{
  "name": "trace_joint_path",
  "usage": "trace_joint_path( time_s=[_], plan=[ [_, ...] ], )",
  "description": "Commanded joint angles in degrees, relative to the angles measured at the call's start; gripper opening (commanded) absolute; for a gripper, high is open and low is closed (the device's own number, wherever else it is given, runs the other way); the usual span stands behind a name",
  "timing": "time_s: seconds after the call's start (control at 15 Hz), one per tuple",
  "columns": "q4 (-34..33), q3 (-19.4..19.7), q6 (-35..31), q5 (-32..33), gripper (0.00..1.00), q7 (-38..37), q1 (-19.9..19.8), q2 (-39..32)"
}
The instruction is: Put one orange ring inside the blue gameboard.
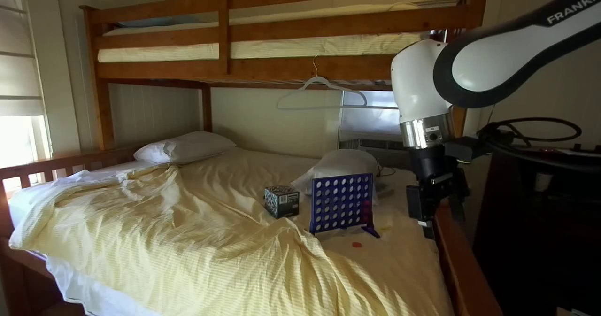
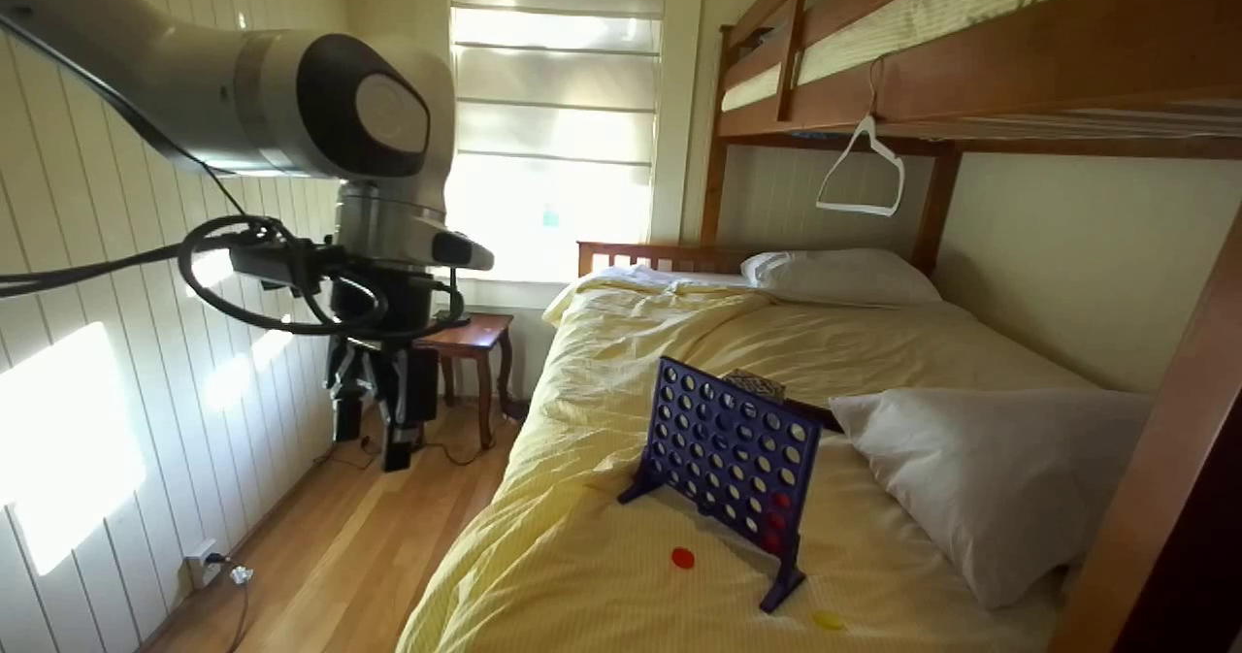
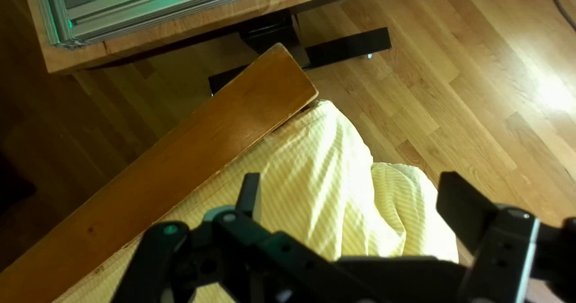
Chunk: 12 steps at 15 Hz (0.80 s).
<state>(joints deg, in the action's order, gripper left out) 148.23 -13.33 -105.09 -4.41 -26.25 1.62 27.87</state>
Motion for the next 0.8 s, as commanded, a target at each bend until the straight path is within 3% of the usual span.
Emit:
trace_joint_path(
  time_s=[0.0,0.73],
  plan=[
    [-2.94,3.51,-3.21,-0.36,1.00,0.31,-1.78,-4.76],
    [-8.85,12.04,-25.73,2.11,1.00,4.33,-5.41,-23.75]
  ],
)
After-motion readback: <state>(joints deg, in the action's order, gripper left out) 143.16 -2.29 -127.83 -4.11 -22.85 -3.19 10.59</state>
